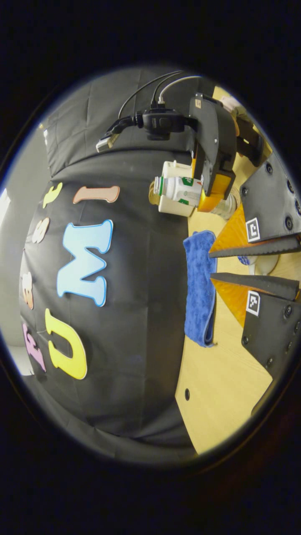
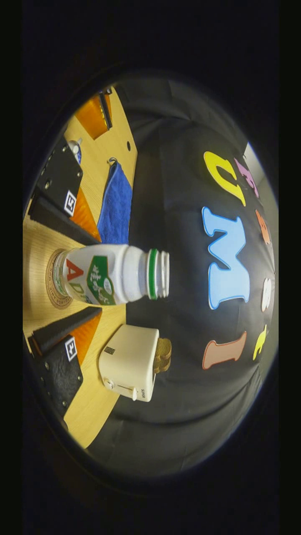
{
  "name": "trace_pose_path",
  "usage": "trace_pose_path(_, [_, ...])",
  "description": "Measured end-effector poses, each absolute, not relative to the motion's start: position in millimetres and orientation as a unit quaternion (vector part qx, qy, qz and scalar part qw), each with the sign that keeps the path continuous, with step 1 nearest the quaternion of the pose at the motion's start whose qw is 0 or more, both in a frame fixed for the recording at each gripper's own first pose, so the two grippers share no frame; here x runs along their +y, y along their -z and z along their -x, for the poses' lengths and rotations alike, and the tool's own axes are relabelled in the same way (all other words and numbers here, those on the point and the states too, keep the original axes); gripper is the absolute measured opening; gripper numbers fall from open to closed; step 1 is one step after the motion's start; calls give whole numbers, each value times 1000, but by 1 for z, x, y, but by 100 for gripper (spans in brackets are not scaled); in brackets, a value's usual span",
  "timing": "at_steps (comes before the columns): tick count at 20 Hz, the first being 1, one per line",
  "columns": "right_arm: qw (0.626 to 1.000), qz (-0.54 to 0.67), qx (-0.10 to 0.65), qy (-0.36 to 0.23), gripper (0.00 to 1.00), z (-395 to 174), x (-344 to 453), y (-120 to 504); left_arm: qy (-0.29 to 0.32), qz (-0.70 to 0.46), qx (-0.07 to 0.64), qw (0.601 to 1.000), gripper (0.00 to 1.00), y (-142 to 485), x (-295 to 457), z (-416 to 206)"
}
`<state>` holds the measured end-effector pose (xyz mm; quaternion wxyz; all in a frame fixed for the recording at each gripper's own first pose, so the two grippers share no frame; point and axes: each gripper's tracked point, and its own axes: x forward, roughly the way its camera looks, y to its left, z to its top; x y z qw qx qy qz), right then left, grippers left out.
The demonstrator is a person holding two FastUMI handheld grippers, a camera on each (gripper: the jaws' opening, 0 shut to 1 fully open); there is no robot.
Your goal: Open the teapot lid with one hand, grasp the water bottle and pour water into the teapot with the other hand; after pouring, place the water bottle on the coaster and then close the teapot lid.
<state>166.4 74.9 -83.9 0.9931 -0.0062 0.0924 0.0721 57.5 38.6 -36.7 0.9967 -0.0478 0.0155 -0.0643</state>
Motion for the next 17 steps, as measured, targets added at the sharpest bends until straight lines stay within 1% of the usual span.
trace_pose_path(1, [993,3,92,-75,95,-165,75,84,64,48,16,997,30,37,39,-58])
trace_pose_path(2, [993,2,91,-77,96,-163,74,84,65,48,17,997,30,37,39,-58])
trace_pose_path(5, [993,0,82,-81,96,-151,71,79,65,49,19,997,29,38,40,-57])
trace_pose_path(6, [994,0,75,-80,98,-145,69,75,65,51,19,996,30,37,40,-56])
trace_pose_path(10, [996,12,46,-75,98,-111,61,61,66,57,14,996,30,33,41,-51])
trace_pose_path(11, [997,12,33,-71,98,-91,59,57,69,52,7,996,30,28,39,-47])
trace_pose_path(12, [997,11,29,-69,98,-81,58,55,69,50,2,996,29,25,38,-43])
trace_pose_path(13, [997,12,23,-68,98,-71,57,53,69,52,-6,996,29,21,36,-35])
trace_pose_path(17, [998,8,3,-56,98,-27,49,50,50,57,-18,997,30,24,29,9])
